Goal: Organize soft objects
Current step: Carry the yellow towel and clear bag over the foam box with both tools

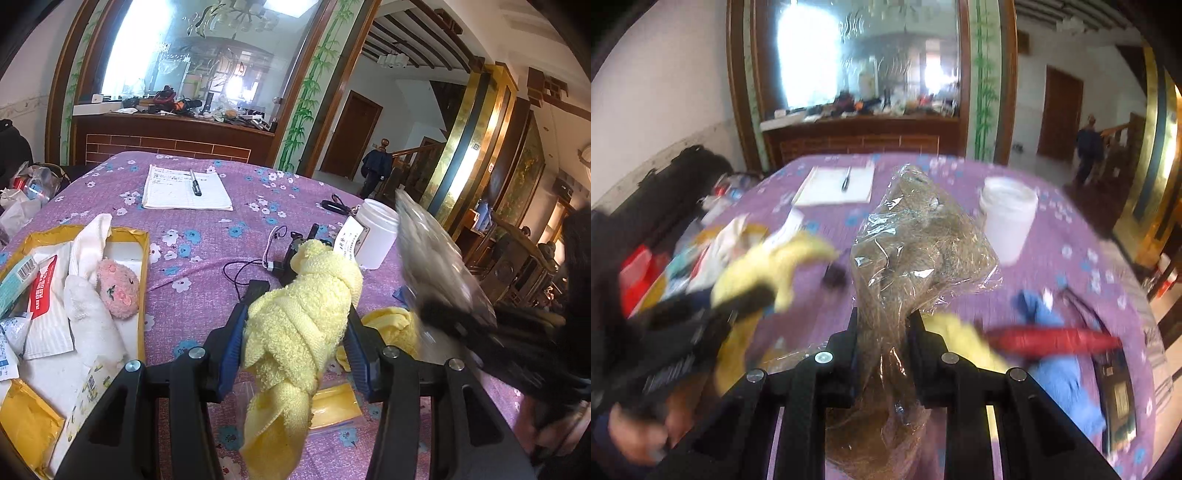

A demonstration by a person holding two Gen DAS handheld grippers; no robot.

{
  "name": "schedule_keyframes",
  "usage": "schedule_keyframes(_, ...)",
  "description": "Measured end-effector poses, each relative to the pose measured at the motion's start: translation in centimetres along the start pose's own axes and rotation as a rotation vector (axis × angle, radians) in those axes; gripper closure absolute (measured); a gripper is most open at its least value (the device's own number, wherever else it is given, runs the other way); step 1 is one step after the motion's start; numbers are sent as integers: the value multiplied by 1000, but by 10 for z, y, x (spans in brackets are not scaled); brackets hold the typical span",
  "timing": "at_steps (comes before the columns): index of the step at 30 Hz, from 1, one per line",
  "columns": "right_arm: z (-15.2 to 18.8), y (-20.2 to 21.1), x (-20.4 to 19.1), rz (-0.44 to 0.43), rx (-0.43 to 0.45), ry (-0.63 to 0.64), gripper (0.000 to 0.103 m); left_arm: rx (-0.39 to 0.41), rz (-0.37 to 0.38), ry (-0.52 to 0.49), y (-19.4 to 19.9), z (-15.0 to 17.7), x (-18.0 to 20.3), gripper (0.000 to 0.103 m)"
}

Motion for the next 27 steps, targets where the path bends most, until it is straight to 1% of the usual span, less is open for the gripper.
schedule_keyframes(2, 7, -18, 1, -19, 16, -41, 79, -1, -4, -1, 0, 0, -1, 55)
schedule_keyframes(3, 10, -26, 3, -41, 18, -62, 79, -2, -7, -3, -1, 1, 0, 55)
schedule_keyframes(4, 19, -35, 6, -81, 15, -93, 79, -4, -11, -7, -1, 1, 0, 55)
schedule_keyframes(6, 24, -39, 12, -100, -16, -124, 79, -12, -16, -15, -4, 3, 2, 55)
schedule_keyframes(7, 18, -32, 15, -124, 24, -144, 79, -19, -15, -18, -6, 3, 2, 55)
schedule_keyframes(8, 14, -29, 18, -123, 45, -142, 79, -27, -14, -23, -8, 4, 3, 55)
schedule_keyframes(10, 9, -21, 19, -85, 94, -121, 79, -35, -14, -37, -11, 6, 7, 55)
schedule_keyframes(11, 8, -20, 18, -82, 105, -124, 79, -35, -14, -46, -11, 6, 8, 55)
schedule_keyframes(13, 5, -17, 18, -106, 117, -141, 79, -30, -16, -52, -11, 6, 9, 55)
schedule_keyframes(17, 3, -17, 24, -100, 127, -154, 79, -26, 3, -35, -9, 5, 8, 55)
schedule_keyframes(21, 10, -15, 30, -99, 130, -166, 79, -16, -5, -17, -1, 1, 5, 55)
schedule_keyframes(24, 12, -18, 30, -114, 122, -169, 79, 1, 16, 15, 14, -6, 3, 55)
schedule_keyframes(27, 11, -17, 26, -128, 130, -156, 79, 20, 21, 45, 36, -12, -4, 55)
Point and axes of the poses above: each gripper's, at about its wrist camera, not at the fingertips, and y roughly against the way its jaws point, x to its right, z to its underside, the point moved 8 cm from there along -y, roughly the way its jaws point, and after that the axes turned 1 degree about -y, right-handed, at the moved point
